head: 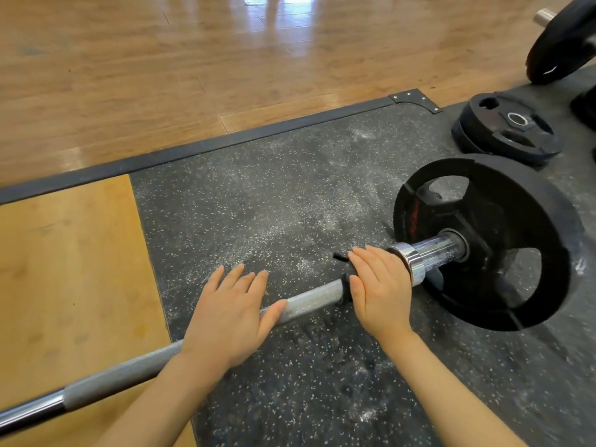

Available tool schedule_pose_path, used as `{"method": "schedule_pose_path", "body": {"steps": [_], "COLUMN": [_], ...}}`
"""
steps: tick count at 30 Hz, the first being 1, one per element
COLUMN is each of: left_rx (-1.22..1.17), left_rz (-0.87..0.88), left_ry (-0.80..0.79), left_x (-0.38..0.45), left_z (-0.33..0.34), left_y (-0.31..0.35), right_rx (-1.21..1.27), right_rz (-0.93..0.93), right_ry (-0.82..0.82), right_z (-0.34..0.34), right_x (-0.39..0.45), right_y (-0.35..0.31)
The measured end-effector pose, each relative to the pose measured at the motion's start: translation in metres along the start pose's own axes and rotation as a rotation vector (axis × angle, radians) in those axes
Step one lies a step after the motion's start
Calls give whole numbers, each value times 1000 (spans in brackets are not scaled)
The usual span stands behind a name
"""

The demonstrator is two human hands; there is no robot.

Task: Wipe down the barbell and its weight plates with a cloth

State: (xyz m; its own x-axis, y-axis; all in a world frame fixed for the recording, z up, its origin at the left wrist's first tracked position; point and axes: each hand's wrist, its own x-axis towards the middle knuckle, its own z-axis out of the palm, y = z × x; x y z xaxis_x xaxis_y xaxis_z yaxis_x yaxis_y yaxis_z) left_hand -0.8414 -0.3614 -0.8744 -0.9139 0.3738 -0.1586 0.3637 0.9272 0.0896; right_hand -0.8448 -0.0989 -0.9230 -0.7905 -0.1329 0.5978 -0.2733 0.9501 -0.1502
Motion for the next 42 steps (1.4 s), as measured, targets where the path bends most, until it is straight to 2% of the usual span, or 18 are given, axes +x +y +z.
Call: {"method": "schedule_pose_path", "body": {"steps": [5, 12, 18, 21, 25, 31, 34, 42], "left_rx": [19, 31, 65, 65, 47, 23, 16, 49], "left_rz": [2, 27, -12, -17, -12, -12, -26, -54], "left_ry": [61, 81, 48, 55, 45, 51, 56, 48], "left_x": [18, 30, 59, 69, 79, 93, 97, 106], "left_z": [-8, -7, -12, -14, -17, -18, -20, -21], "left_y": [-13, -9, -27, -34, -40, -50, -53, -60], "right_rx": [-2, -36, 9, 25, 34, -45, -27, -15], "right_rz": [58, 11, 57, 84, 73, 7, 7, 82], "right_ry": [-15, -178, -76, -79, -123, -257, -224, -106], "right_z": [11, 18, 38, 45, 49, 59, 66, 76], "right_x": [2, 52, 54, 43, 52, 121, 133, 100], "right_y": [-6, -2, -6, -7, -1, 4, 3, -3]}}
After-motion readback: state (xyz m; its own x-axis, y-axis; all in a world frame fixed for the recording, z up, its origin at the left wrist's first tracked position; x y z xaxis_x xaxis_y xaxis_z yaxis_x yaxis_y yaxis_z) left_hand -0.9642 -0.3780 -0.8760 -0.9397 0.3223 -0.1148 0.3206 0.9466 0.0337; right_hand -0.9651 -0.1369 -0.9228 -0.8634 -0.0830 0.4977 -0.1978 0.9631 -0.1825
